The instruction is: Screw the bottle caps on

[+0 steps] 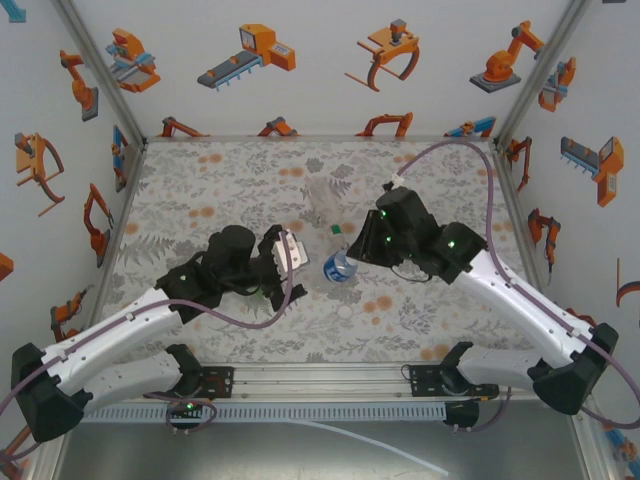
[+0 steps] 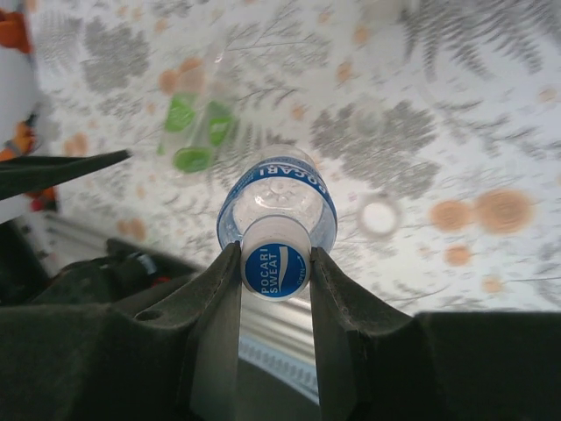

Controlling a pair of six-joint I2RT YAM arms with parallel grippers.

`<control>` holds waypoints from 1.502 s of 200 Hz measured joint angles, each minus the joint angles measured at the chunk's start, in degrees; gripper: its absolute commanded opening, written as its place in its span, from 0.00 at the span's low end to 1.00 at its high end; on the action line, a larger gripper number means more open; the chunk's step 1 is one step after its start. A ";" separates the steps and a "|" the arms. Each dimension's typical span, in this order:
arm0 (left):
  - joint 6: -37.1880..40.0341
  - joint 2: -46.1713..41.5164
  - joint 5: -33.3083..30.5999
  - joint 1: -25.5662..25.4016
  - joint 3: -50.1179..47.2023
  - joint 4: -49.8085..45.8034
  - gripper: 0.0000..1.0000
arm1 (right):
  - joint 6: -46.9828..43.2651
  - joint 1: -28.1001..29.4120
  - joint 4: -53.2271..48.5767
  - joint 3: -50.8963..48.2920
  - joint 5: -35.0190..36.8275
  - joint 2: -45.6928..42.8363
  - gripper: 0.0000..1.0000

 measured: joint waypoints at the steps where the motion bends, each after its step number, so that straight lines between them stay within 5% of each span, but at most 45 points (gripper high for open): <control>1: -0.20 0.02 -0.09 0.22 0.00 0.02 0.97 | -0.31 -0.17 -0.20 0.20 0.02 0.13 0.00; 101: -18.23 0.52 -4.50 16.41 1.36 -3.69 0.97 | -30.29 -15.10 -8.09 26.47 7.17 26.91 0.00; 175: -21.57 0.96 -3.93 21.35 1.60 -5.95 0.97 | -37.66 -22.58 -7.37 41.09 7.08 44.61 0.00; 206: -22.36 1.38 -4.04 21.97 1.60 -6.19 0.97 | -37.66 -25.18 -6.93 41.97 5.25 47.10 0.00; 244: -22.97 1.42 -4.11 21.94 1.60 -6.21 0.97 | -37.66 -25.77 -5.46 41.11 4.37 46.88 0.22; 300: -23.45 1.90 -4.11 21.94 1.62 -6.19 0.97 | -37.70 -25.68 -2.25 37.05 4.44 45.11 0.27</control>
